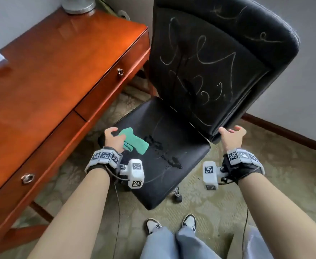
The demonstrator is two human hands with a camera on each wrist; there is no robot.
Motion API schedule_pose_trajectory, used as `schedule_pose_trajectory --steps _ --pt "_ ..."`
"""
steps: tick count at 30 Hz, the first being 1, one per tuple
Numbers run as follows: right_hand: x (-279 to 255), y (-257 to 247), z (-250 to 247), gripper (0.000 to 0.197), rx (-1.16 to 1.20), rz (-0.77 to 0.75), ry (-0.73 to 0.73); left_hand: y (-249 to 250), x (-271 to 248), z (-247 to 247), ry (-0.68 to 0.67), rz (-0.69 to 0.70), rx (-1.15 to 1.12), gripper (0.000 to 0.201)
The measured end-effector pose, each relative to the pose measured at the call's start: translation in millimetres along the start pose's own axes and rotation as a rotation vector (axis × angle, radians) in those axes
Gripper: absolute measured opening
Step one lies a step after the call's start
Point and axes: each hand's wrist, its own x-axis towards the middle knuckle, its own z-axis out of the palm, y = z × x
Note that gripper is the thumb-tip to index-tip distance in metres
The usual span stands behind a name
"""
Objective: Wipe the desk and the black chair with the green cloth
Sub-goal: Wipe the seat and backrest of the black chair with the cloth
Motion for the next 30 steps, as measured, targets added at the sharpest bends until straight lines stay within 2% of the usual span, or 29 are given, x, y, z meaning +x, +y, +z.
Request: schedule_pose_trajectory --steps 2,4,6,7,8,9,12,14,15,17,19,22,24,26,30 --pt "0.8 34.1 14.3 0.054 -0.084 0.104 -0.084 -17.5 10.9 3.2 0.034 -0.106 -0.122 0.047" --pt "6.1 67.1 26.1 0.048 -0.131 0.211 -0.164 -35.3 26.8 10.7 0.024 -0.231 -0.328 0.042" --pt "11.9 98.5 35.1 0.043 -0.175 0.313 -0.271 -60.5 36.3 19.5 -0.132 -0.349 -0.399 0.029" --pt "14.9 114.9 40.3 0.043 -0.193 0.352 -0.321 -74.4 37.9 24.0 -0.191 -0.292 -0.382 0.026" --pt "17.0 128.7 45.9 0.042 -0.205 0.384 -0.347 -90.0 42.5 27.6 -0.204 -0.221 -0.304 0.027" --pt "20.8 140.2 53.0 0.041 -0.221 0.405 -0.361 -103.7 45.9 32.7 -0.223 -0.178 -0.323 0.030" --pt "38.4 174.1 77.7 0.036 -0.265 0.448 -0.353 -148.2 62.1 56.6 -0.291 -0.203 -0.417 0.036" --pt "52.6 197.5 92.2 0.032 -0.354 0.453 -0.383 -185.0 69.1 70.9 -0.206 -0.302 -0.335 0.044" --pt "59.9 210.9 98.5 0.033 -0.394 0.445 -0.389 -204.9 70.9 77.1 -0.098 -0.345 -0.234 0.049" --pt "71.4 230.2 107.7 0.049 -0.422 0.450 -0.392 -240.4 67.2 84.6 0.180 -0.432 -0.091 0.055" --pt "87.1 249.0 113.9 0.081 -0.413 0.471 -0.395 -262.7 60.2 89.4 0.323 -0.514 -0.119 0.066" --pt "112.7 283.3 121.6 0.133 -0.377 0.542 -0.474 -288.6 53.1 99.0 0.324 -0.620 -0.224 0.091" --pt "119.3 298.3 123.6 0.144 -0.305 0.591 -0.535 -302.7 55.2 107.3 0.313 -0.634 -0.261 0.099" --pt "106.4 295.8 122.7 0.133 -0.223 0.630 -0.564 -316.5 58.0 114.6 0.313 -0.623 -0.299 0.108" --pt "82.8 296.4 115.7 0.090 -0.119 0.696 -0.616 -332.5 55.3 119.7 0.286 -0.667 -0.295 0.125"
